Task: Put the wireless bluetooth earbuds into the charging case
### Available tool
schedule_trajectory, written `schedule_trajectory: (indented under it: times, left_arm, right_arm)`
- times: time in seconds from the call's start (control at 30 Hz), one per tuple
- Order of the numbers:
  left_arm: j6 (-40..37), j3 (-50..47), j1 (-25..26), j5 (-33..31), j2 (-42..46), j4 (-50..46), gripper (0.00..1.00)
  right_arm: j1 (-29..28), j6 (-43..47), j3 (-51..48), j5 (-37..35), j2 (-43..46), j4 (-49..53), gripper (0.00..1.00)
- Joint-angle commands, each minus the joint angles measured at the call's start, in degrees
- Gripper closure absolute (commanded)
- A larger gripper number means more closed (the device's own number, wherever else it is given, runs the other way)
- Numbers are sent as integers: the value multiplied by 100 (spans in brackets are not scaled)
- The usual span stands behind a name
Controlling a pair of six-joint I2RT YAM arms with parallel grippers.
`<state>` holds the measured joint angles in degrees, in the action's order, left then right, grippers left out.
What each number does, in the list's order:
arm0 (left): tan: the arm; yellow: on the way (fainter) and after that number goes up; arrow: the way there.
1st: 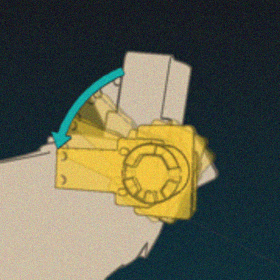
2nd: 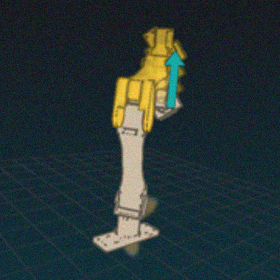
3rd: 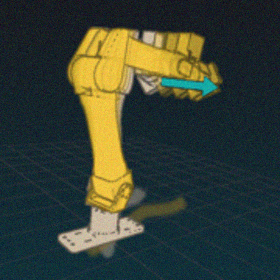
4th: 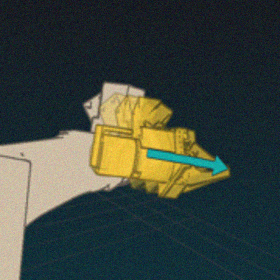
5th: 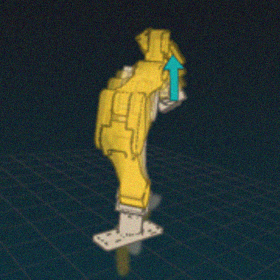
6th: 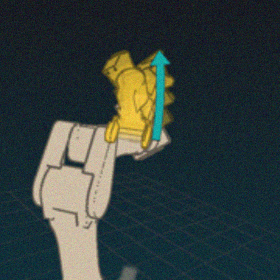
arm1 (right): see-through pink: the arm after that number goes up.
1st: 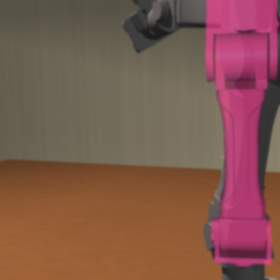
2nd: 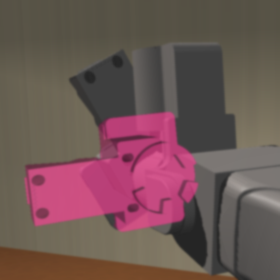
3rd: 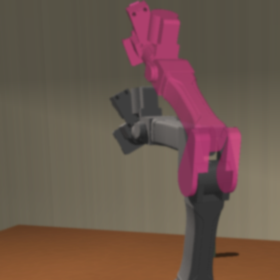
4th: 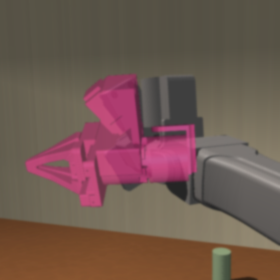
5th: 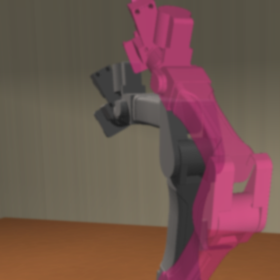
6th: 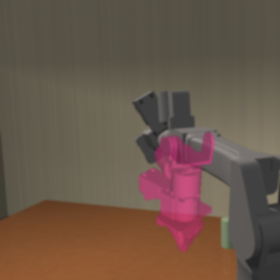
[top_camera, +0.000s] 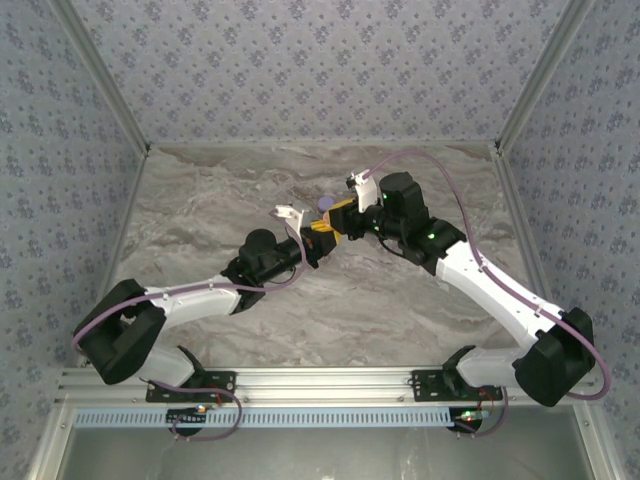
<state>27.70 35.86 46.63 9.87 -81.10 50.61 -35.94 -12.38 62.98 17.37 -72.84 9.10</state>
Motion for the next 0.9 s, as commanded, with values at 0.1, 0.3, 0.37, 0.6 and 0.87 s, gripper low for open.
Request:
schedule_trajectory:
  times: [0.1,0.3,0.37,0.6,0.87]
  left_arm:
    - [99,228,48,85,193,54,84]
    - [115,228,47,81,209,39,84]
    - [130,229,48,61,227,37,84]
    - [156,212,43,-16,271,9,84]
    - [71,205,44,-139,344,-109,84]
  right_arm:
    - [-22,113,-105,-84,42,-162,78]
    - [-26,104,-137,-77,33,-209,78]
    - [-23,109,-152,-96,42,-199,78]
    - [-35,118,-188,-102,55,-182,78]
    - [-40,114,-258,-92,124,-89,78]
